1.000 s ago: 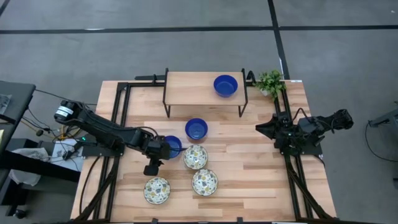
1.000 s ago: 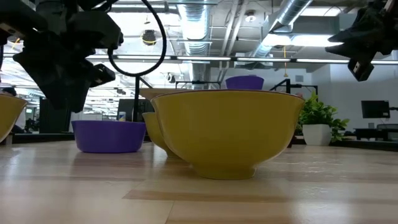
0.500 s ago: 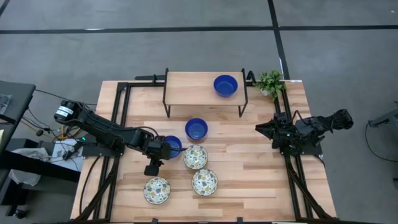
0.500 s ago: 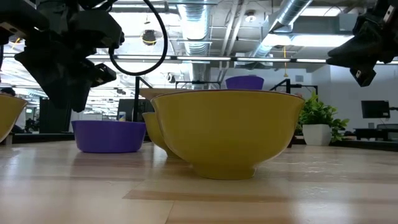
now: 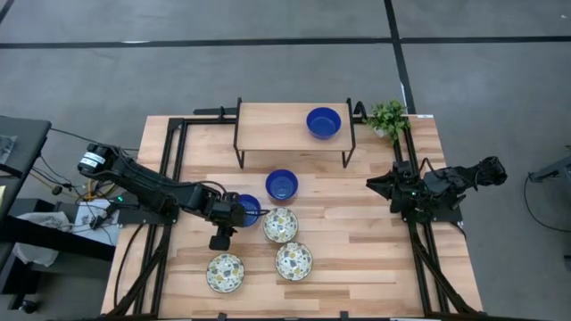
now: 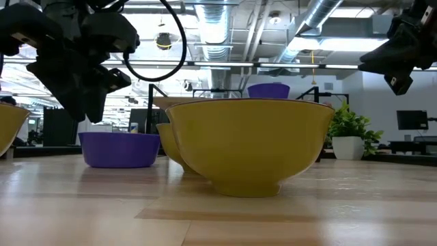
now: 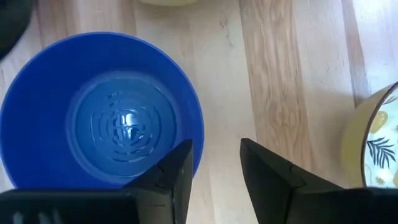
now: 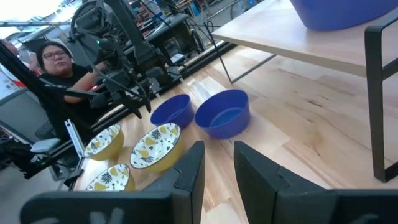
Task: Pick & Place Mini bowls
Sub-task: Stack the left blue bowl on the blue bowl on the shelf
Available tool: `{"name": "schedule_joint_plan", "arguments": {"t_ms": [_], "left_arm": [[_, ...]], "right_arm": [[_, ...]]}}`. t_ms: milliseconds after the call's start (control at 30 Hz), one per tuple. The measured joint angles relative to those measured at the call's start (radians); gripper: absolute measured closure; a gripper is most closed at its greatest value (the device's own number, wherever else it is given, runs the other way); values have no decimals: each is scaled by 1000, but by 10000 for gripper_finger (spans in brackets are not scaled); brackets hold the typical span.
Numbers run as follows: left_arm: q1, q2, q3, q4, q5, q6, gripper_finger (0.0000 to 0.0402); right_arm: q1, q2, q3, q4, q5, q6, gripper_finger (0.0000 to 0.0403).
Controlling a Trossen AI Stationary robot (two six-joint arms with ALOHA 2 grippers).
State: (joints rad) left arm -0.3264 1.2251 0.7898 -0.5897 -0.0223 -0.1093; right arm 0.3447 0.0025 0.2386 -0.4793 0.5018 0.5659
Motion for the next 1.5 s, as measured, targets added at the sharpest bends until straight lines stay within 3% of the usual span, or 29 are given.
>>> {"name": "schedule_joint_plan", "arguments": {"t_ms": [633, 1200, 1333, 1500], "left_arm": [[1, 129, 0, 16, -37, 3, 270], [1, 133, 0, 27, -109, 0, 271], [1, 133, 0, 30, -135, 0, 291], [1, 133, 0, 30, -135, 0, 342]], "right_arm": [[0, 0, 0, 0, -2, 1, 327], [0, 0, 0, 0, -4, 2, 327], [0, 0, 0, 0, -4, 2, 327], [0, 0, 0, 0, -4, 2, 327]]}}
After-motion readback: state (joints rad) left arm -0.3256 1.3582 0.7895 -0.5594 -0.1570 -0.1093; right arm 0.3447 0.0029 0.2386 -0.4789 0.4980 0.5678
